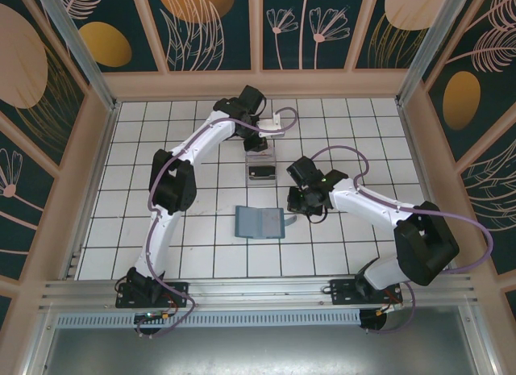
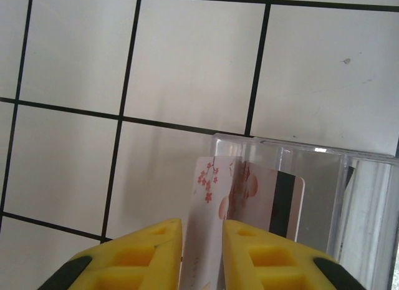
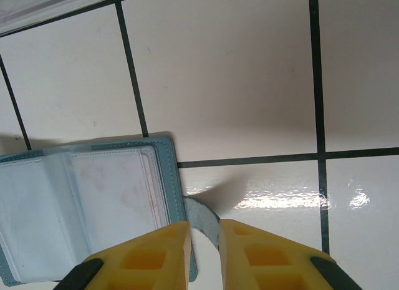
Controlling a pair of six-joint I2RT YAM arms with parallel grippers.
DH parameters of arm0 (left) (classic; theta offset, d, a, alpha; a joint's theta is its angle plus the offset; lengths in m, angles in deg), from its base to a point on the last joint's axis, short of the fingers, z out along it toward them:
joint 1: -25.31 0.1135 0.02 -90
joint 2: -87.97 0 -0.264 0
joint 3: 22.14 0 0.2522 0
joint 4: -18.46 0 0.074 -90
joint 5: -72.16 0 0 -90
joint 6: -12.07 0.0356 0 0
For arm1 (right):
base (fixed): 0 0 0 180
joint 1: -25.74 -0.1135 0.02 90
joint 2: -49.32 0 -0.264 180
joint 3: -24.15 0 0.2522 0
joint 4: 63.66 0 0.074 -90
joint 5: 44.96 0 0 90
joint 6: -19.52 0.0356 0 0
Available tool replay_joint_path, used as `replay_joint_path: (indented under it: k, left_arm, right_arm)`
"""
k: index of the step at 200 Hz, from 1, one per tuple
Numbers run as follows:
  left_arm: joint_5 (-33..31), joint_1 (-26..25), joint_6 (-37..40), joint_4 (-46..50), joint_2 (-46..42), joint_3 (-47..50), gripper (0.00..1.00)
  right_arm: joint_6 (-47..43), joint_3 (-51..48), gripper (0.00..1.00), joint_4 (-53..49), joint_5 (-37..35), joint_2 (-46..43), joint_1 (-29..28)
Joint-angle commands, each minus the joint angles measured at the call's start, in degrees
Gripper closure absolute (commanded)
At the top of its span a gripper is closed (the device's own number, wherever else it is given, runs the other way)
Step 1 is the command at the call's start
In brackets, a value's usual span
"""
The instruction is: Take the credit cards out of the card holder
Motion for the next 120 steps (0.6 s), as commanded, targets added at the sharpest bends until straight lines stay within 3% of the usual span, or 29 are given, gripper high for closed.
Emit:
replay_joint_path:
  k: [1,44,59,72,87,120]
  left_arm:
    - [0.54,0.37,-1.32,-0.31,-4.18,0.50,0.72]
    - [1.53,0.39,0.36,1.03,-7.23,5.73,0.59]
    - [0.54,0.33,-0.56,1.36,-6.76,6.18,0.47]
    - [0.14,0.40,-1.17,1.81,-6.13,5.86,0.28]
    - [0.09,0.38,-1.40,1.89,-5.68,5.90,0.14]
    - [-0.60,0.35,-1.42,1.50,-4.55,5.56,0.08]
  right_arm:
    - [0.40,1.65,0.79,-0.56,-0.35,-0.35,0.05]
    - [0.42,1.79,0.78,-0.26,-0.34,-0.28,-0.09]
    - [0.49,1.72,0.77,-0.22,-0.35,-0.29,-0.20]
    - [0.45,1.71,0.77,-0.22,-0.26,-0.26,-0.22]
    - [0.58,1.72,0.76,-0.30,-0.34,-0.28,-0.30]
    - [0.69,1.82,0.77,-0.50,-0.52,-0.40,-0.35]
